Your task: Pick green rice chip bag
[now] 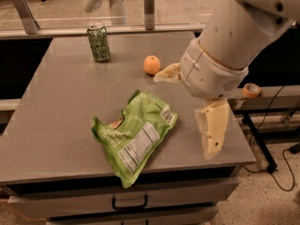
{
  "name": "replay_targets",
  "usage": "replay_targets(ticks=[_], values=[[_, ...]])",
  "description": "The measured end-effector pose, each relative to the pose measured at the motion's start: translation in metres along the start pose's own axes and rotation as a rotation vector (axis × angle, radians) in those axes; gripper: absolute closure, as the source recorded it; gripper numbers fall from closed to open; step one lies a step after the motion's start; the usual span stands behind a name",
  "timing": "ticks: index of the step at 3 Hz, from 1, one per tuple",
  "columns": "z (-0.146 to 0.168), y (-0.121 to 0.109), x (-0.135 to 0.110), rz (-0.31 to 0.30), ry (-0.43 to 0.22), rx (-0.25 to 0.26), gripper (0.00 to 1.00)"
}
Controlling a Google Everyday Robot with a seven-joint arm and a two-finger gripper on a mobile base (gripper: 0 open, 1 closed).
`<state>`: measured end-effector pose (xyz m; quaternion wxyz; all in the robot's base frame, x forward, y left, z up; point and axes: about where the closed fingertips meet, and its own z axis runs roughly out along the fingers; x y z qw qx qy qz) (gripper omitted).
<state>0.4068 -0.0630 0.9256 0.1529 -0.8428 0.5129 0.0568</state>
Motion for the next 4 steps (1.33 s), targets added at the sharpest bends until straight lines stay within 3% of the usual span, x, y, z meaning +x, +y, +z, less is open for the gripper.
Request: replay_targets(ticks=[2,3,4], values=[[0.039,-0.002,-0.057,-0.122,-0.043,-0.052,0.00],[0.059,-0.019,-0.081,-0.212,-0.039,-0.036,0.00],[0.088,-0.036,-0.085,-0.270,-0.001,-0.001,0.18]])
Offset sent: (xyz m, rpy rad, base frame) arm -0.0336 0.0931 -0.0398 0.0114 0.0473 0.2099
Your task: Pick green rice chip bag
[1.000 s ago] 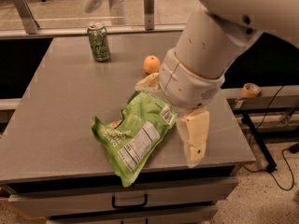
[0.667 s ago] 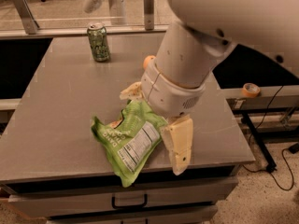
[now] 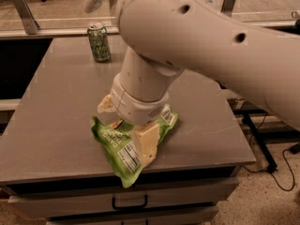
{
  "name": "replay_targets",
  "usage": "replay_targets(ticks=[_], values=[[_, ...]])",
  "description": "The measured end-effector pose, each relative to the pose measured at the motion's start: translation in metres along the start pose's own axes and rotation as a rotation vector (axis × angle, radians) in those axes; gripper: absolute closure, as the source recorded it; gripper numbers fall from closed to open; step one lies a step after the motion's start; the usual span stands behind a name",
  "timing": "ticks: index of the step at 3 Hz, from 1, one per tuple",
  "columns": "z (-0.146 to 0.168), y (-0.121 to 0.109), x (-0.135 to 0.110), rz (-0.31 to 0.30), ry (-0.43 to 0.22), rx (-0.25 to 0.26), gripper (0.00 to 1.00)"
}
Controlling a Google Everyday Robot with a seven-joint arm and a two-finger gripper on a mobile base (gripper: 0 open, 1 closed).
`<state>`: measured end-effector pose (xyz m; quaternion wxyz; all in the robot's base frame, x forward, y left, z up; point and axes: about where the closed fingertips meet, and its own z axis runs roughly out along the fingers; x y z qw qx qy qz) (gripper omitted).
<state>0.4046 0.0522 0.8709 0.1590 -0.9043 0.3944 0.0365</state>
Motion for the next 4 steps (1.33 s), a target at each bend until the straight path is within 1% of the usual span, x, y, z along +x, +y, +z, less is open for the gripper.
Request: replay_targets(ticks=[1,2,3,4], values=[[0.024,-0.004,0.008,-0.039,0.012,0.009,0.42],[0.036,-0.003,0.009,-0.059,0.011,0.005,0.65],[0.033,-0.004,0.009,-0.059,0.011,0.005,0.88],[0.031,-0.004,0.008,-0.059,0.011,0.005,1.00]])
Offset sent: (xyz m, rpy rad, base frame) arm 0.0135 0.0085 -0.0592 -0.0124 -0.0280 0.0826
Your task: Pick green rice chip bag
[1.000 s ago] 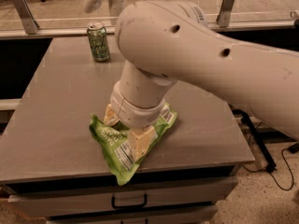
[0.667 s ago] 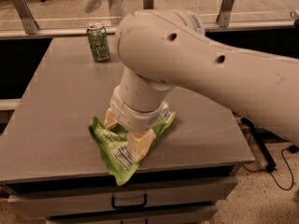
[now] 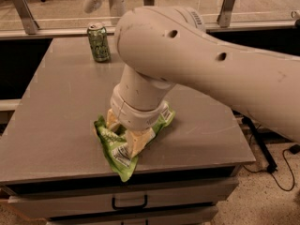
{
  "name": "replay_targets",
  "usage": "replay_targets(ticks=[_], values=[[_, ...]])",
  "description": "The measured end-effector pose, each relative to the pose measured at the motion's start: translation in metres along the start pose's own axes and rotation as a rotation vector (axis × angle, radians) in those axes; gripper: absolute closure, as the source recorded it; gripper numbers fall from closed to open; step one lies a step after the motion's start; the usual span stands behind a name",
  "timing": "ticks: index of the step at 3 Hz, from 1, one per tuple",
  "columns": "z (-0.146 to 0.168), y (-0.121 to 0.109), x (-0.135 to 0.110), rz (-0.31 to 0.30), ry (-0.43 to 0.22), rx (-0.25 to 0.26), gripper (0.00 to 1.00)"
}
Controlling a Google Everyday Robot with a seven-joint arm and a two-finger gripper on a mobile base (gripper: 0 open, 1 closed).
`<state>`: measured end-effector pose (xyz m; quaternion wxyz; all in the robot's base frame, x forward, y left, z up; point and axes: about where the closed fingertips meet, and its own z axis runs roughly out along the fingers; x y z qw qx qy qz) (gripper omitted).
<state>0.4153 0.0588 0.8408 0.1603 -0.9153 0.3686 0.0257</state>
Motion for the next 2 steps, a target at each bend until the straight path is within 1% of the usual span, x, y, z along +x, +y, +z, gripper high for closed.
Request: replay_targets(ticks=[1,2], values=[[0.000,0.000,0.000,0.000,0.000,0.000,1.00],[-0.043,-0.022,-0.017,-0.014,-0.020,0.070,1.00]])
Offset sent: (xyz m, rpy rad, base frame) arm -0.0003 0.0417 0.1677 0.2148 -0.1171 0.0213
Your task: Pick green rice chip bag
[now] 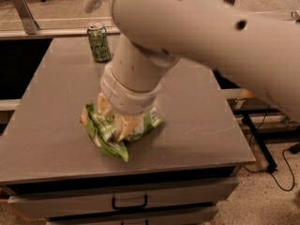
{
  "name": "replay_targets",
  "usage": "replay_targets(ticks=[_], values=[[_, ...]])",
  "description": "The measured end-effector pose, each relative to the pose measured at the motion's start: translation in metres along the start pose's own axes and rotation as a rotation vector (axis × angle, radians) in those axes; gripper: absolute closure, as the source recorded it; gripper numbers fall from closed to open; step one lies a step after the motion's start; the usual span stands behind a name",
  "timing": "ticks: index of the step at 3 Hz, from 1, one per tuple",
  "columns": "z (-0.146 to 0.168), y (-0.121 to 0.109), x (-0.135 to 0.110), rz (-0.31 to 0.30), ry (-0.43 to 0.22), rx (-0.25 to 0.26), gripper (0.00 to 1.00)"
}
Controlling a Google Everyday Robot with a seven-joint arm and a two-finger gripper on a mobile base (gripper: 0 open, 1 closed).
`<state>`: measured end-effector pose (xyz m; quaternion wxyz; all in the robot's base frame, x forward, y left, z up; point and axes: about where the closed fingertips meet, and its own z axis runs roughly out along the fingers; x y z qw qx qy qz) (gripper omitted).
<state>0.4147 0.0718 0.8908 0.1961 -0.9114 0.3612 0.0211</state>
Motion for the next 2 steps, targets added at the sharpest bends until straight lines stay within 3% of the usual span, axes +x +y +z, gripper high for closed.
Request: replay_targets(ticks=[1,2], values=[[-0.0742,-0.0366,-0.0312,-0.048,-0.022,0.131,1.00],[-0.0742,-0.0366,-0.0313,-0.048,-0.022,0.131,1.00]])
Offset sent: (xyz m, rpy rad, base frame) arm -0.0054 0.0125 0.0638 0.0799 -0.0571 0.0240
